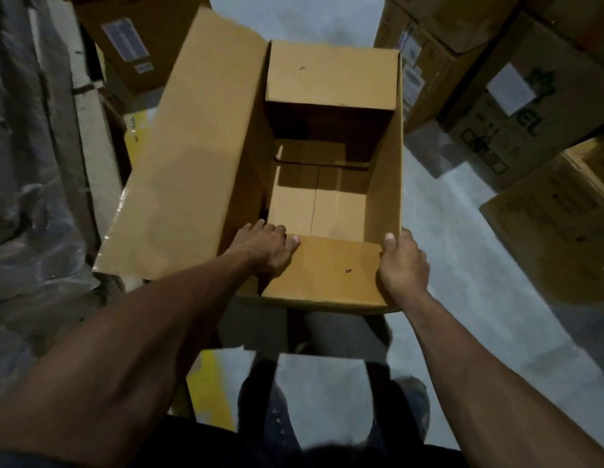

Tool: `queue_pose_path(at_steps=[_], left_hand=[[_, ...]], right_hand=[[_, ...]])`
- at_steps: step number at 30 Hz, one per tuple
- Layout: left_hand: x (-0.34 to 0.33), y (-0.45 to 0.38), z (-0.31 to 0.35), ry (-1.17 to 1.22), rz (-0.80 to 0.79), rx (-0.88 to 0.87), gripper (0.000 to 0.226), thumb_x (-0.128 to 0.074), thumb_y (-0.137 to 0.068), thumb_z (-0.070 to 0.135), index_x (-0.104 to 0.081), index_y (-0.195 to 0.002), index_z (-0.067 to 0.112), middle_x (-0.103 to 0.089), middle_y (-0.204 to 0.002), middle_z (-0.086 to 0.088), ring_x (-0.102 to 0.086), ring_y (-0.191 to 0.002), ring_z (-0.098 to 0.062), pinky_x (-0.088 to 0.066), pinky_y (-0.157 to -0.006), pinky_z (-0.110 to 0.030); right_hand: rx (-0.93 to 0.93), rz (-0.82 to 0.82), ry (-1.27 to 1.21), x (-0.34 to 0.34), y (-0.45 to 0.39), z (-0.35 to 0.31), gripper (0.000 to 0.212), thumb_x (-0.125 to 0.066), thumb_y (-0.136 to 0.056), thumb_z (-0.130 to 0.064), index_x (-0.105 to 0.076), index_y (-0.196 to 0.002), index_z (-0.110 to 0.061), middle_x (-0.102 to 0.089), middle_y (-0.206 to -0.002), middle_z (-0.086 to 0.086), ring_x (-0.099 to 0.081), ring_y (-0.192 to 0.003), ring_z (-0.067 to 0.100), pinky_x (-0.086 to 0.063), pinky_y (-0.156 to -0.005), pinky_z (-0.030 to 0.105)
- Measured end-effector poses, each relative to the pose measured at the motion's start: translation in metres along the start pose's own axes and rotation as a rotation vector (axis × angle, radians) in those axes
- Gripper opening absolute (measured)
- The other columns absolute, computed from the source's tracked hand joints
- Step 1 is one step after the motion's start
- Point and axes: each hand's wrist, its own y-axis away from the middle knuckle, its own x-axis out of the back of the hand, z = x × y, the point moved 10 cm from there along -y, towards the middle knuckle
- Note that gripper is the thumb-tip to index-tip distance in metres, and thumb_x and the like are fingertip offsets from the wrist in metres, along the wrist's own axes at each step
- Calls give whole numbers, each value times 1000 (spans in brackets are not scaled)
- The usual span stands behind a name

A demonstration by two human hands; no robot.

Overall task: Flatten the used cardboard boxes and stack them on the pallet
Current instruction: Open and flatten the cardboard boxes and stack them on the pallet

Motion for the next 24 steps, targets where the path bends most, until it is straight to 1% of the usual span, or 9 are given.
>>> queue_pose_path(at_steps=[4,7,9,12,15,18,20,22,24], left_hand=[[33,-2,19,-20,72,-44,55,-21,-105,55,-56,-116,14,-60,-108,-9,-58,-95,-23,-49,-94,-43],[69,8,22,-10,188,-85,52,-22,-105,54,-57,-97,16,-62,-91,-6,-59,-77,-18,-54,-82,-39],[89,21,20,49,245,-97,52,-20,-105,53,-56,-89,18,-62,-81,-5,-60,-71,-17,-56,-78,-38],[117,49,18,137,293,-85,51,-25,-105,51,-60,-92,16,-63,-85,-6,-62,-75,-21,-55,-78,-40],[127,78,29,141,115,-99,40,-35,-106,42,-59,-90,15,-62,-90,-7,-56,-75,-18,-49,-70,-32],[106,117,48,319,-261,-172,22,-45,-105,29,-62,-97,18,-61,-90,2,-56,-76,-10,-44,-62,-21],[77,137,56,297,-455,-189,16,-50,-103,28,-64,-105,21,-66,-106,1,-61,-92,-11,-53,-76,-27],[43,138,60,123,-533,-194,32,-56,-99,33,-61,-126,15,-59,-132,-4,-56,-118,-20,-47,-103,-41],[12,132,64,-75,-498,-210,47,-59,-96,43,-56,-132,13,-55,-137,-6,-53,-123,-25,-44,-105,-42]], right_hand=[[-10,-44,-11,0,-3,3,44,-27,-109,-40,-47,-139,-15,-59,-130,12,-55,-118,35,-42,-95,44],[-61,-217,-312,-7,-3,10,46,-33,-107,-47,-56,-136,-19,-64,-128,5,-60,-114,28,-47,-102,47],[-148,-358,-590,-10,3,13,47,-36,-105,-54,-65,-123,-23,-69,-120,2,-64,-108,22,-50,-99,46],[-207,-447,-689,0,8,16,55,-35,-101,-63,-65,-125,-24,-66,-119,0,-60,-112,24,-45,-105,48],[-180,-477,-608,9,14,14,34,-47,-101,-52,-68,-112,-27,-70,-108,-2,-61,-108,24,-45,-105,48],[-148,-526,-588,10,21,10,30,-56,-101,-40,-59,-124,-21,-67,-113,1,-62,-107,23,-51,-90,39],[-138,-555,-533,5,25,10,46,-63,-98,-36,-48,-137,-18,-64,-122,4,-62,-109,25,-53,-88,39],[-112,-532,-363,-1,21,20,61,-68,-94,-36,-40,-146,-20,-59,-134,5,-58,-119,30,-50,-101,49],[-101,-490,-257,-9,15,30,75,-69,-92,-31,-28,-155,-23,-50,-147,8,-52,-130,32,-44,-109,53]])
